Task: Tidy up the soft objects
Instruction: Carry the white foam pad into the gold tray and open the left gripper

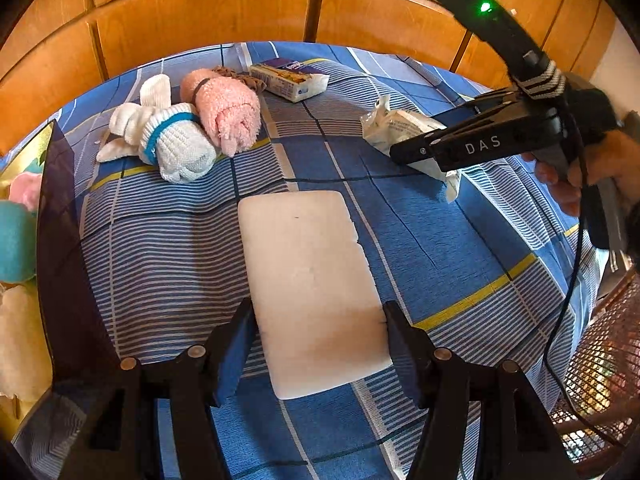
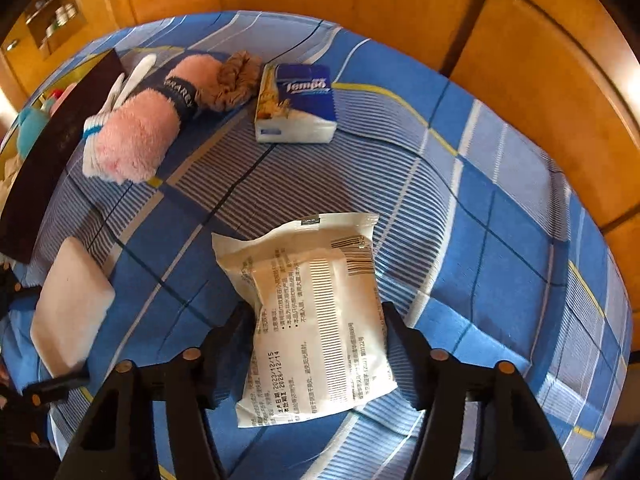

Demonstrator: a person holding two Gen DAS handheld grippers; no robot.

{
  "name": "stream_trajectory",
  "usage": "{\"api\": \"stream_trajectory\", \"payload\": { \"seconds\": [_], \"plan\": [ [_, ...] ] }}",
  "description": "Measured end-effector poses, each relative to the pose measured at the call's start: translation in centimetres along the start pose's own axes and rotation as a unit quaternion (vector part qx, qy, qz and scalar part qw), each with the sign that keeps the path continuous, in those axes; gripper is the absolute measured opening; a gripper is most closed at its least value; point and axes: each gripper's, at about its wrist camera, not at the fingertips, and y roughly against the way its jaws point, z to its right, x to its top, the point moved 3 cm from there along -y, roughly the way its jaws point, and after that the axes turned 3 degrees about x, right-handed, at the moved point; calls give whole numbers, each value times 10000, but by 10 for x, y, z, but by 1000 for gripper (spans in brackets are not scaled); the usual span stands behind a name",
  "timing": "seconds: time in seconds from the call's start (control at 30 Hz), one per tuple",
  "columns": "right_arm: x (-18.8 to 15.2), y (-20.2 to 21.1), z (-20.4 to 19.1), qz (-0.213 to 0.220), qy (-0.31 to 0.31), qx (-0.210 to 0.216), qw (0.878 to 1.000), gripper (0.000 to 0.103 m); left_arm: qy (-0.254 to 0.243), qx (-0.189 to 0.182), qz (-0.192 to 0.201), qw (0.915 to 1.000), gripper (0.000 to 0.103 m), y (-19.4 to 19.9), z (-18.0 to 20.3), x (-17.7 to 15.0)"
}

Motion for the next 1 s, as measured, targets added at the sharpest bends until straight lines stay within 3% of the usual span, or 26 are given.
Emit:
{"api": "stream_trajectory", "payload": {
  "seconds": [0.17,0.27,0.47,0.67,1.0],
  "plan": [
    [-16,15,-28,356,-381,191,9985,62,-22,43,84,10000,57,0,0,-1],
    [-22,5,-47,336,-330,9,9989,63,-1,91,134,9999,55,2,-1,-2],
    [-31,1,-35,651,-792,420,9938,63,38,153,299,9994,54,16,-4,-1],
    [-38,3,-44,830,-639,308,9940,63,165,218,784,9966,55,56,-11,6],
    [-37,2,-38,1029,-665,217,9922,66,678,701,1213,9878,55,108,-38,13]
  ]
}}
